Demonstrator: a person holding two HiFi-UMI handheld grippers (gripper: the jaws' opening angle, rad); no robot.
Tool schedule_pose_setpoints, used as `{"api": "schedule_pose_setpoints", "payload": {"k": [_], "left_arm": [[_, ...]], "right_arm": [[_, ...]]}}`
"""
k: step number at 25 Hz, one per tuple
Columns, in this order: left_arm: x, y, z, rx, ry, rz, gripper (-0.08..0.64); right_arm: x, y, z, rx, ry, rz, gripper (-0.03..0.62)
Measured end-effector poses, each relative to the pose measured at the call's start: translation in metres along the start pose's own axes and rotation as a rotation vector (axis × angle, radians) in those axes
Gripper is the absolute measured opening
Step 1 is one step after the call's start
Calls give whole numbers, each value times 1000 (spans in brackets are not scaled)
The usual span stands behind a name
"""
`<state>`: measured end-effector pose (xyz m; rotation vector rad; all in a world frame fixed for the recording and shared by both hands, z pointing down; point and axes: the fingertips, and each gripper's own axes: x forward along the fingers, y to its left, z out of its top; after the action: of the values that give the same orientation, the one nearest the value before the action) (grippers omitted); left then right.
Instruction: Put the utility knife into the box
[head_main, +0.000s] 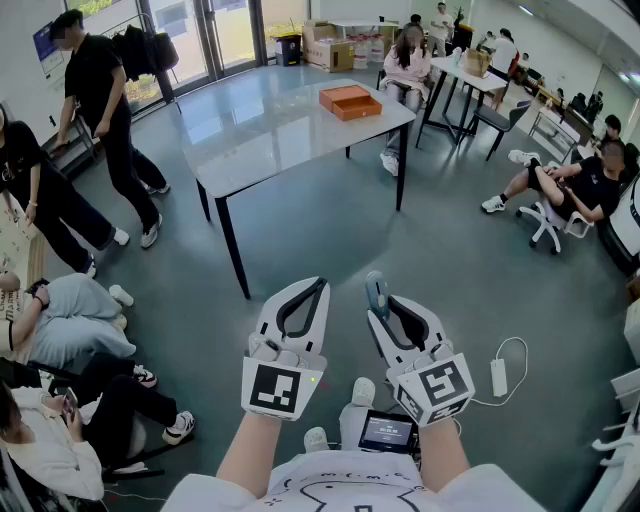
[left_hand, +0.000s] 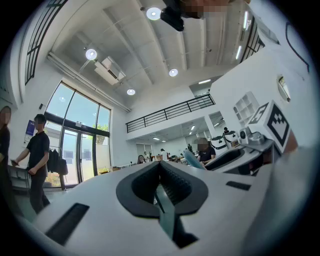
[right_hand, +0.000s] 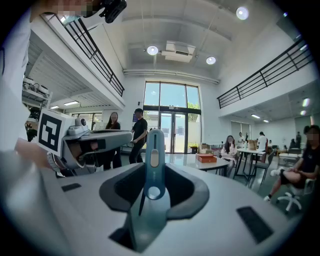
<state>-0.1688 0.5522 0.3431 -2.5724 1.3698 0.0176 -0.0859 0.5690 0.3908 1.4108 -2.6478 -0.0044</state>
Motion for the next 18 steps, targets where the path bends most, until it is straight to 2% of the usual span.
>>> {"api": "schedule_pose_setpoints", "payload": {"k": [8,18], "left_arm": [[35,1,9,15,-23,4,15],[134,14,9,23,-36,55,15]], "right_arm": [[11,-29,5,-1,-7,8,130],[63,-120,20,-46,-17,60,130]]}}
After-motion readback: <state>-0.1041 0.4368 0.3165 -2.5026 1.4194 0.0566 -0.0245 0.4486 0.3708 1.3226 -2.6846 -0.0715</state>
